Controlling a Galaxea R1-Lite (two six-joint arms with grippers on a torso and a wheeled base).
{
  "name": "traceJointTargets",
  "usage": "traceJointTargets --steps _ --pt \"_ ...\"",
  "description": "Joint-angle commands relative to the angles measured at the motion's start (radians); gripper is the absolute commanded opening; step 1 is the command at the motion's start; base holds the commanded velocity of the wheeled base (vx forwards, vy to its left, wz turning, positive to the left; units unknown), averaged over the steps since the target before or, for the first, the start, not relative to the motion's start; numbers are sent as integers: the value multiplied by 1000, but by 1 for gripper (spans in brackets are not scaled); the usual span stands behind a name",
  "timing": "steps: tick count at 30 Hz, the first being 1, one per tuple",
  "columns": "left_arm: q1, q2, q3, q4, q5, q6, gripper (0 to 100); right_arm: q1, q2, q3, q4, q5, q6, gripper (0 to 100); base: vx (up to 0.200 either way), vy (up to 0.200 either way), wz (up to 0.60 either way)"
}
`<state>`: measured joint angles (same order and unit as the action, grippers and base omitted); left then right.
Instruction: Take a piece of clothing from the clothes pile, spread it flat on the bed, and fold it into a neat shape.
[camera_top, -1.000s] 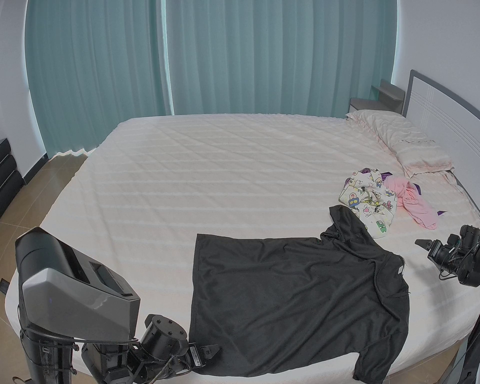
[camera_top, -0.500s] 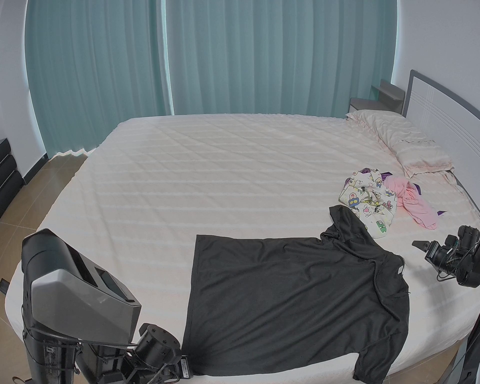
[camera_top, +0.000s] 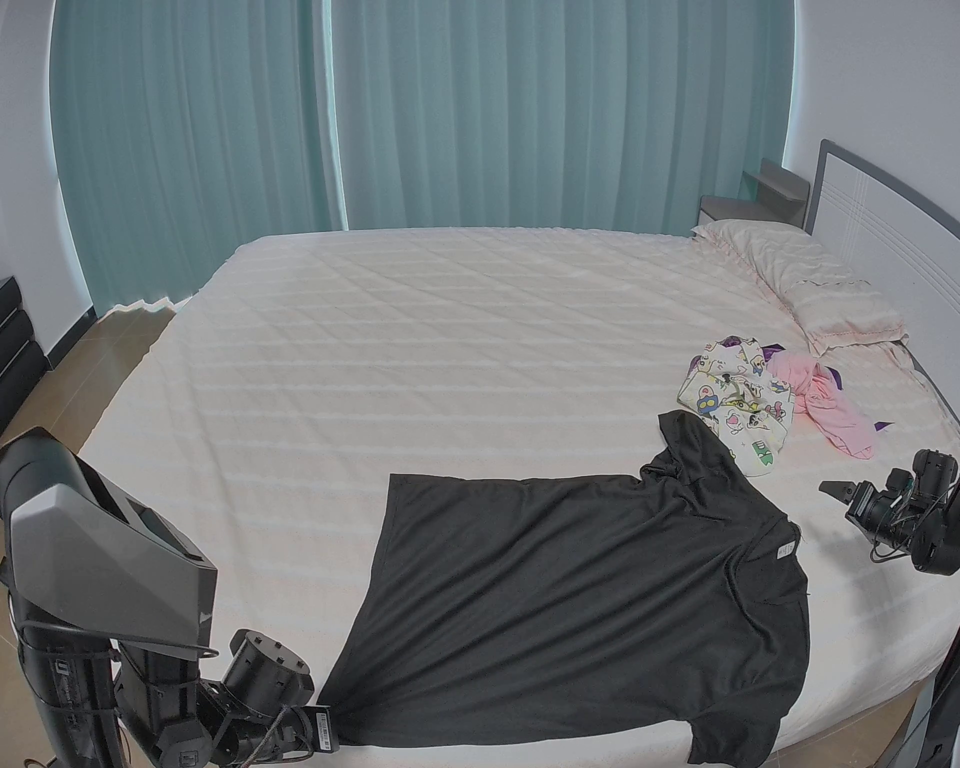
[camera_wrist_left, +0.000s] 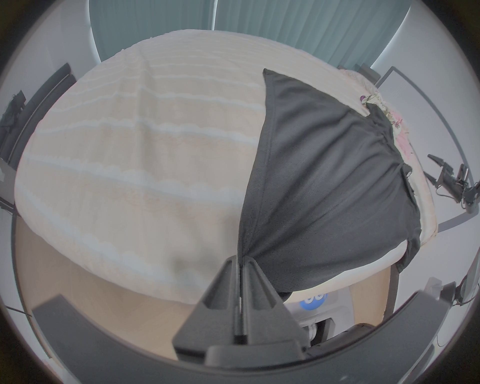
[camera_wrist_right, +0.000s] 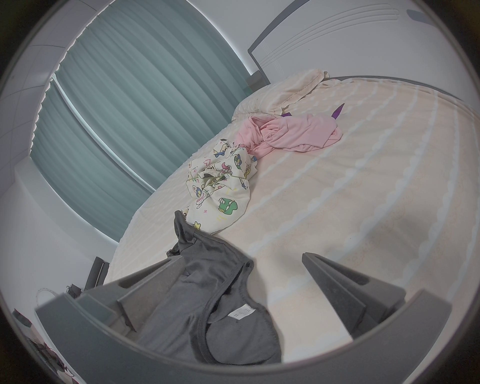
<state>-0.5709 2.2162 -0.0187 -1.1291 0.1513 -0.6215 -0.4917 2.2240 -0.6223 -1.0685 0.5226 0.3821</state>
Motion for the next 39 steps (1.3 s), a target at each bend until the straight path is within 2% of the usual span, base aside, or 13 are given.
traceJointTargets --steps 1,4,11,12,23,26,27,31,35,36,37,39 --pt "31 -53 14 38 -1 19 0 4 -3 3 1 1 0 100 0 0 0" --pt "32 -96 -4 129 -2 25 0 4 0 3 1 1 0 100 0 0 0" --pt "31 -98 -7 183 -2 26 0 4 -1 4 1 -1 0 100 0 0 0" --pt "29 -98 -6 180 -4 29 100 5 -1 6 1 -1 0 100 0 0 0" --pt "42 -164 -26 101 -95 16 100 24 -15 19 2 1 0 100 0 0 0" --pt "108 -231 -99 103 -98 -26 100 38 -34 39 -4 1 0 100 0 0 0" --pt "108 -231 -99 103 -98 -26 100 38 -34 39 -4 1 0 100 0 0 0" --pt "152 -247 -241 120 -104 -55 100 62 -44 47 -1 1 1 100 0 0 0" --pt "186 -164 -460 259 -101 -64 100 93 -47 79 -10 -1 1 100 0 0 0" --pt "186 -164 -460 259 -101 -64 100 93 -47 79 -10 -1 1 100 0 0 0" --pt "200 -128 -573 338 -93 -76 100 102 -53 81 -10 -1 1 100 0 0 0" --pt "207 -112 -658 391 -95 -107 100 104 -55 87 -10 -1 1 100 0 0 0"
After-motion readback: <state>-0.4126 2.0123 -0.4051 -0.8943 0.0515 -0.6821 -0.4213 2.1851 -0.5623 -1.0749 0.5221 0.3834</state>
